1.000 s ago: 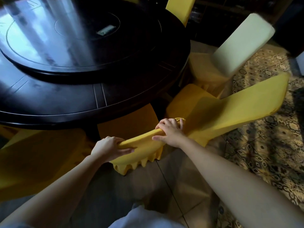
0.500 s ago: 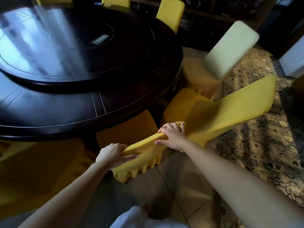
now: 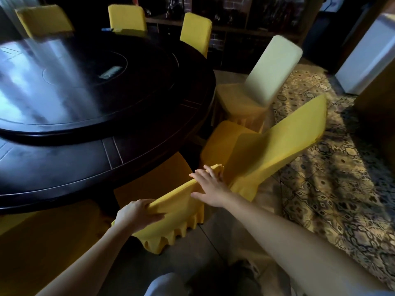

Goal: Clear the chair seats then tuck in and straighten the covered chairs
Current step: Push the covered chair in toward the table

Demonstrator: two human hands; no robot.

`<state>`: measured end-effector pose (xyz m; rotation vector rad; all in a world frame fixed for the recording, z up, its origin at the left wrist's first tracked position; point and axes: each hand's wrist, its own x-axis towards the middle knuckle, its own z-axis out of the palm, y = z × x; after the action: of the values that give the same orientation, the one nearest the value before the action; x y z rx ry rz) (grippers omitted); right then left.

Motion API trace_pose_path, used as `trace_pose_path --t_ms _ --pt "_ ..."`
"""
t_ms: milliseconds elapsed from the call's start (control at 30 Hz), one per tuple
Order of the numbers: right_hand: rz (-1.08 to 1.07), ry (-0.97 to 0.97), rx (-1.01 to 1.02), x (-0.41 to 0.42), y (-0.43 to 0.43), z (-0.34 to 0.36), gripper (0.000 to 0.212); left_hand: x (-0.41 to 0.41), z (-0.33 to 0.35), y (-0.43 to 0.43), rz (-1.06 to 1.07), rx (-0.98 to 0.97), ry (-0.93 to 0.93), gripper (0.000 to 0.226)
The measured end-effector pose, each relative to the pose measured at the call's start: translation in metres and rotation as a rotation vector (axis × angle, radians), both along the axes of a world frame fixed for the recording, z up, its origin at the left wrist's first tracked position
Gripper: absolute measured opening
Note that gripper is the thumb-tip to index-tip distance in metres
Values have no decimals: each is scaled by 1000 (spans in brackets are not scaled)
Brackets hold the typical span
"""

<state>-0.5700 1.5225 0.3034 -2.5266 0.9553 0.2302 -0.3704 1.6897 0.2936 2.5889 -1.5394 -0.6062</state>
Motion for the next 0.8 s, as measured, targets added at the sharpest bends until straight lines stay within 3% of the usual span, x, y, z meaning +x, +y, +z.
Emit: trace_pose_path --t_ms 167,400,667,800 --pt "73 -50 -32 -18 -8 -5 76 -12 1 -1 63 -104 20 112" --pt "24 -69 -44 -57 -55 12 70 -83 27 -90 -2 -164 92 79" --pt "-193 -80 -127 -178 -135 31 68 -197 50 -212 -215 -234 36 85" --pt "-294 -117 -111 -251 -170 32 84 -253 54 -261 -296 -261 62 91"
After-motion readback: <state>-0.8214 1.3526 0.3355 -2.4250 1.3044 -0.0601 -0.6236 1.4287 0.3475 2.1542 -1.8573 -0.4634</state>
